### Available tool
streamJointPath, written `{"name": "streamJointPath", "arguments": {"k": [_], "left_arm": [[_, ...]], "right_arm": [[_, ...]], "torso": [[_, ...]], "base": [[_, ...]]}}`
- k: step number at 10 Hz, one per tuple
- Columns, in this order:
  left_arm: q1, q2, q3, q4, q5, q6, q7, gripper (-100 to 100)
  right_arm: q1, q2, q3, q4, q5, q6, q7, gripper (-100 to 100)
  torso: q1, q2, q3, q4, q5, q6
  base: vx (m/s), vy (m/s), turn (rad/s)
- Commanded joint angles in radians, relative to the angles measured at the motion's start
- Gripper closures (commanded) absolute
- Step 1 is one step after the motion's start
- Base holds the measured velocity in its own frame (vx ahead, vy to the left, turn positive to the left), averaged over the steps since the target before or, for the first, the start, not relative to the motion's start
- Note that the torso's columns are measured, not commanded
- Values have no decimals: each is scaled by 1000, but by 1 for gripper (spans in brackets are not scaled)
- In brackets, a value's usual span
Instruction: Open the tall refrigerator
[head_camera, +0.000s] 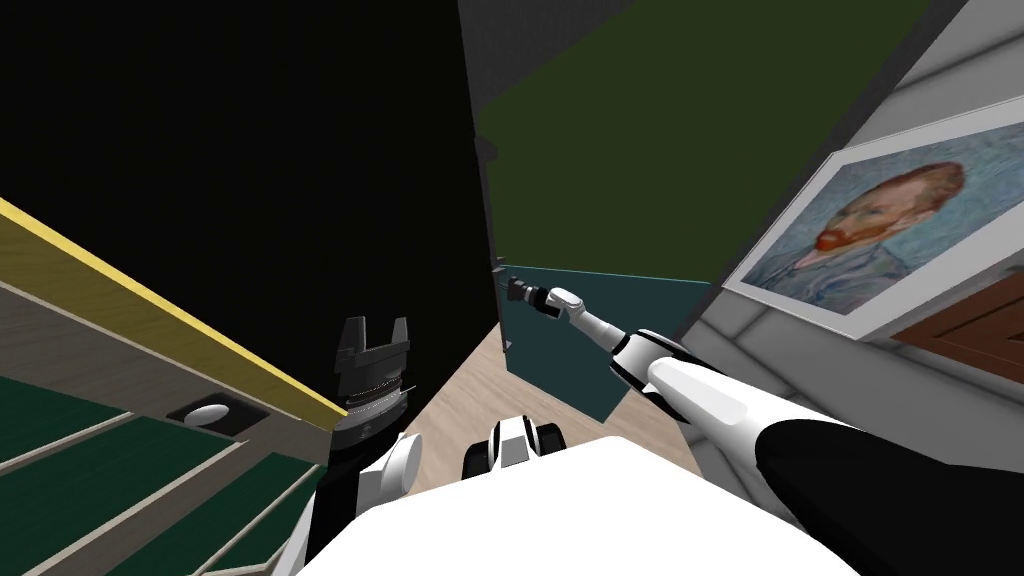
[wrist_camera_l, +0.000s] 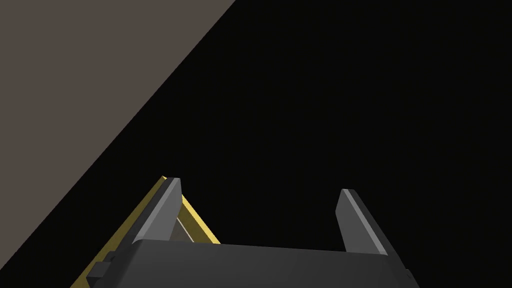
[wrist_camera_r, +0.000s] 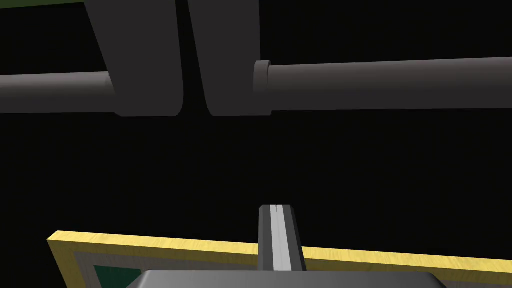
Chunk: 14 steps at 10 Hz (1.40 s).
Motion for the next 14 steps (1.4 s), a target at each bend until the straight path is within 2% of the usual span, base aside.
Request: {"name": "streamJointPath", "arguments": {"k": [1, 2, 3, 5, 6, 7, 8, 9, 10, 11, 13, 14], "left_arm": [[0, 0, 0, 0, 0, 0, 0, 0], [0, 0, 0, 0, 0, 0, 0, 0], [0, 0, 0, 0, 0, 0, 0, 0], [0, 0, 0, 0, 0, 0, 0, 0], [0, 0, 0, 0, 0, 0, 0, 0], [0, 0, 0, 0, 0, 0, 0, 0], [0, 0, 0, 0, 0, 0, 0, 0], [0, 0, 0, 0, 0, 0, 0, 0], [0, 0, 0, 0, 0, 0, 0, 0], [0, 0, 0, 0, 0, 0, 0, 0], [0, 0, 0, 0, 0, 0, 0, 0], [0, 0, 0, 0, 0, 0, 0, 0]], "right_arm": [[24, 20, 12, -73, 59, -15, -55, 100], [33, 44, 22, -110, 100, -33, -90, 100], [33, 44, 22, -119, 107, -33, -98, 100], [51, 90, 41, -205, 179, -69, -175, 100], [51, 90, 41, -210, 201, -69, -185, 100], [60, 113, 51, -243, 233, -86, -221, 100], [60, 113, 51, -253, 249, -86, -229, 100], [69, 136, 61, -293, 283, -104, -258, 100], [69, 136, 61, -302, 296, -104, -272, 100], [78, 159, 71, -348, 338, -122, -309, 100], [82, 153, 66, -344, 331, -125, -300, 100], [74, 127, 59, -336, 359, -115, -295, -100]], "torso": [[-1, 0, 0, 0, 0, 1], [-1, 0, 0, 0, 0, 0], [-2, 1, 1, 0, 0, 0], [-1, 1, 1, 0, 0, 0], [-2, 2, 1, 0, 0, 0], [0, 1, 1, 0, 0, 0], [-1, 1, 1, 0, 0, 0], [-1, 1, 1, 0, 0, 0], [-1, 1, 1, 0, 0, 0], [-1, 1, 0, 0, 0, 0], [-1, 1, 0, 0, 0, 0], [0, 0, 0, 0, 0, 0]], "base": [[-27, -25, -77], [-36, -34, -135], [-27, -27, -94], [-36, -38, -198], [-36, -30, -75], [-38, -32, -162], [-32, -24, -79], [-31, -32, -170], [-29, -28, -70], [-29, -32, -145], [-16, -20, -46], [35, 83, -132]]}}
